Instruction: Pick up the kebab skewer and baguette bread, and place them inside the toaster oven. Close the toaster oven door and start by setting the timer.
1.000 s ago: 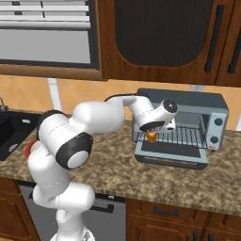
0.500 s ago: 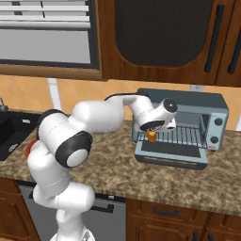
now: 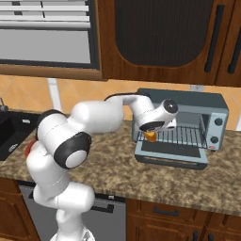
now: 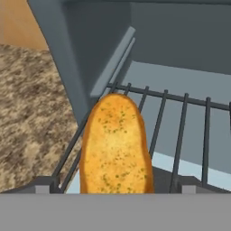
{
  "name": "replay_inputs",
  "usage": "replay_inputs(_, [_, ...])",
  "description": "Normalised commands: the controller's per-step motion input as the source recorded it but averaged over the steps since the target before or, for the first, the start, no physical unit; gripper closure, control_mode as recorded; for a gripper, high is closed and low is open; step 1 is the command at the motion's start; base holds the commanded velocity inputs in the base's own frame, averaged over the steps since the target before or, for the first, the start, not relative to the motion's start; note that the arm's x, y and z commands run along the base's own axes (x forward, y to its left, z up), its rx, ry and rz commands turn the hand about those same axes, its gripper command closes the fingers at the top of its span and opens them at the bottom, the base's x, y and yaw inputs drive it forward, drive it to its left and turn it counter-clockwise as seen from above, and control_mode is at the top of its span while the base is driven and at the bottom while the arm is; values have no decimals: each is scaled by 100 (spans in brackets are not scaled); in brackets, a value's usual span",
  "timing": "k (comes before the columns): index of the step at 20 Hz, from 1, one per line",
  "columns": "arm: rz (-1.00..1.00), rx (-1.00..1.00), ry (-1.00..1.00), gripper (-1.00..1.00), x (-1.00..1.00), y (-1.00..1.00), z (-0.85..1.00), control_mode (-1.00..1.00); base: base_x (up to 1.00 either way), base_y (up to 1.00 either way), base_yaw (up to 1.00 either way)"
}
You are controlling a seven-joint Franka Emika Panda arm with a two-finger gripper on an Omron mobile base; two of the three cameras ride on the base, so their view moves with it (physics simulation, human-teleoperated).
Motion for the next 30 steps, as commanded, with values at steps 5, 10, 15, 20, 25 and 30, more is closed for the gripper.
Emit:
replay_inputs(5, [-3, -8, -1, -100, -35, 18, 58, -100, 0, 0, 0])
replay_inputs(10, [-11, -12, -3, -100, -89, 81, 27, -100, 0, 0, 0])
replay_inputs(15, [-17, -8, 0, -100, -100, 100, 0, -100, 0, 0, 0])
replay_inputs(20, [-9, -17, -3, -100, -99, 100, 0, -100, 0, 0, 0])
replay_inputs(25, [2, -16, -2, -100, -47, 100, 3, -100, 0, 0, 0])
replay_inputs(30, [15, -4, 2, -100, 14, 100, 4, -100, 0, 0, 0])
